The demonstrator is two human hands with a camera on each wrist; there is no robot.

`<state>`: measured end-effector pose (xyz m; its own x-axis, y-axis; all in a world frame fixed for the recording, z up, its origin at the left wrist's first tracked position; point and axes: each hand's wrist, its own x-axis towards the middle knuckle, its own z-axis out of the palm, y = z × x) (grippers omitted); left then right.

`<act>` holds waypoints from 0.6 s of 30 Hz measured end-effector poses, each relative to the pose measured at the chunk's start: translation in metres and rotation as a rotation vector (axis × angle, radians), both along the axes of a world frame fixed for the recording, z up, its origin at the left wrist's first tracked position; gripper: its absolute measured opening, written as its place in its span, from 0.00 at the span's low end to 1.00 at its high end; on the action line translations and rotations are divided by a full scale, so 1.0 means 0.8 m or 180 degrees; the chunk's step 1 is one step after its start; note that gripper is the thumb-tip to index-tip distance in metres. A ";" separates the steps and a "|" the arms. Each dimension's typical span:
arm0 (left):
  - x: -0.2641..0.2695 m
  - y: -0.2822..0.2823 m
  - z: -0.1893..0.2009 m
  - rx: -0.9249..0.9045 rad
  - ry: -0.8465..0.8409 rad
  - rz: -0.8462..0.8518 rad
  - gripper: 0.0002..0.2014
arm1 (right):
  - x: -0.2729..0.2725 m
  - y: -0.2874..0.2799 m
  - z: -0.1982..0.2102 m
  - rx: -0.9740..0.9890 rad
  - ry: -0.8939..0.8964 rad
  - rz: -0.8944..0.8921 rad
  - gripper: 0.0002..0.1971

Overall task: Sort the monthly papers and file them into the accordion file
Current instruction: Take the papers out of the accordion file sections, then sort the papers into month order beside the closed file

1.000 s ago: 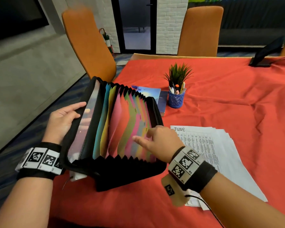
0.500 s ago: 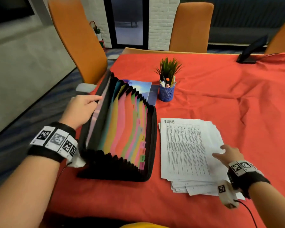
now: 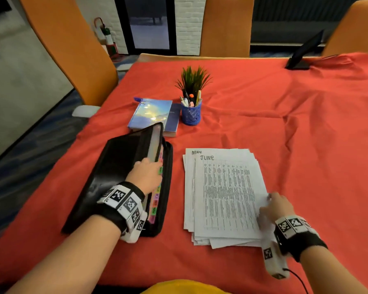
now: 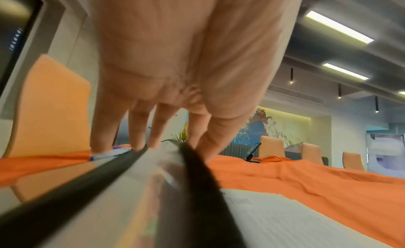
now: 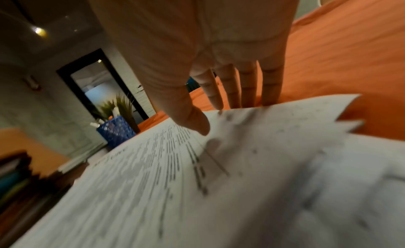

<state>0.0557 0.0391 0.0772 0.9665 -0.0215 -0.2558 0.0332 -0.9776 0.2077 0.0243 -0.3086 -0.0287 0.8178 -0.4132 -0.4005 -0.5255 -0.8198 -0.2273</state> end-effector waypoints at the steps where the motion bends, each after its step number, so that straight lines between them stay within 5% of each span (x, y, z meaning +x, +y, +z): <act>1: 0.002 -0.013 -0.005 0.0003 -0.0066 0.0044 0.21 | 0.003 -0.005 0.002 0.0078 -0.0029 -0.0063 0.24; 4: 0.013 -0.057 -0.019 -0.0571 -0.0201 0.0360 0.15 | 0.023 -0.019 0.009 0.0515 -0.0253 -0.0163 0.24; 10: 0.028 -0.116 -0.079 -0.2044 0.1142 0.1640 0.08 | 0.059 -0.021 0.002 0.1143 -0.0118 -0.0075 0.16; 18: 0.032 -0.149 -0.086 -0.2316 0.1316 0.1894 0.13 | 0.066 -0.024 -0.001 0.1987 -0.0125 -0.0571 0.20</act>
